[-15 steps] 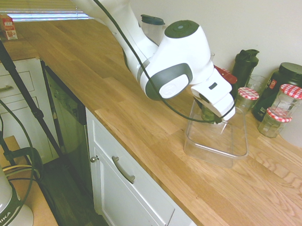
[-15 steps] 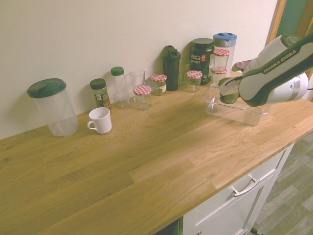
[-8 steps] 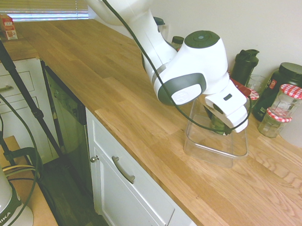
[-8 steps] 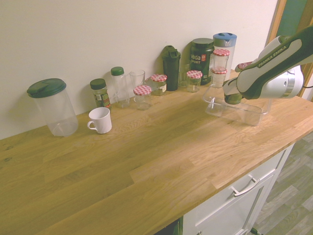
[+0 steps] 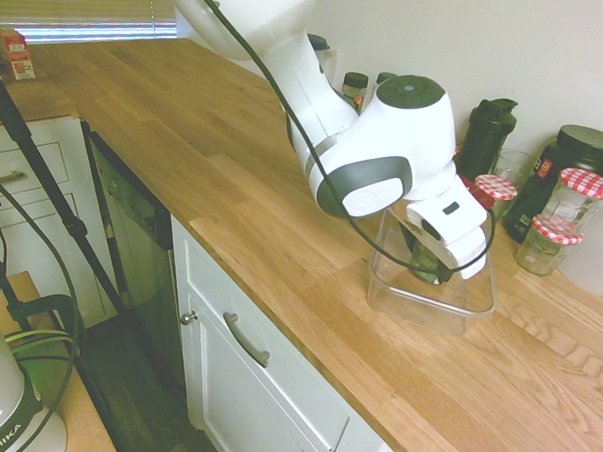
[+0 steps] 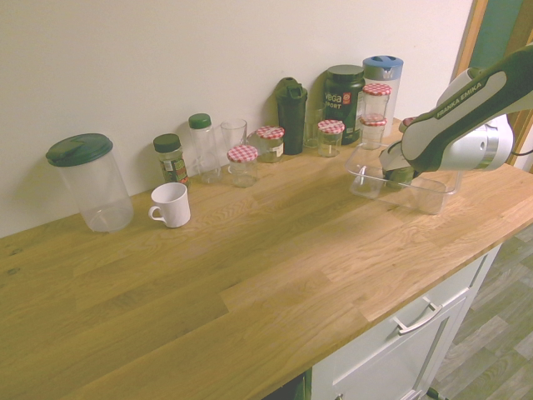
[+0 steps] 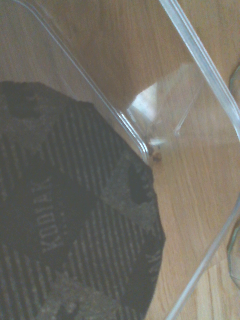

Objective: Put the cereal into the container

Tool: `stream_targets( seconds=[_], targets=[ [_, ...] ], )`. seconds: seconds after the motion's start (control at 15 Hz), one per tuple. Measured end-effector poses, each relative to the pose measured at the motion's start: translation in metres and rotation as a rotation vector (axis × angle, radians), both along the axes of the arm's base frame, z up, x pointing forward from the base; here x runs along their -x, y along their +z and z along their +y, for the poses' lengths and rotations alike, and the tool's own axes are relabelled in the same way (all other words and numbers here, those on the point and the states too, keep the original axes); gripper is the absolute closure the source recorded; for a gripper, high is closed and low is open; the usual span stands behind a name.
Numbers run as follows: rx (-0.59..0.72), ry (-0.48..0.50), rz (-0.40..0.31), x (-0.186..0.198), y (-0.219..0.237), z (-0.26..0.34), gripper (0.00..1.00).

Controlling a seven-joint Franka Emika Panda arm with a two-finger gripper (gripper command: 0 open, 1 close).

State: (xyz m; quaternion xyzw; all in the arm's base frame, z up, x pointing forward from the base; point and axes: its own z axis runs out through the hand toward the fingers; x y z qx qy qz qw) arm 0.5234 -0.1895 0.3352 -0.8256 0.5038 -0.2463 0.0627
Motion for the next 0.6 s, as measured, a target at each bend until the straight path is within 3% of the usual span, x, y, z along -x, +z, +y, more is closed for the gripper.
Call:
stream_targets(
  seconds=[0.4, 0.6],
  targets=[
    [-0.047, -0.016, 0.045, -0.009, 0.012, -0.007, 0.00],
    [-0.122, -0.042, 0.119, -0.012, 0.022, -0.005, 0.00]
  ],
)
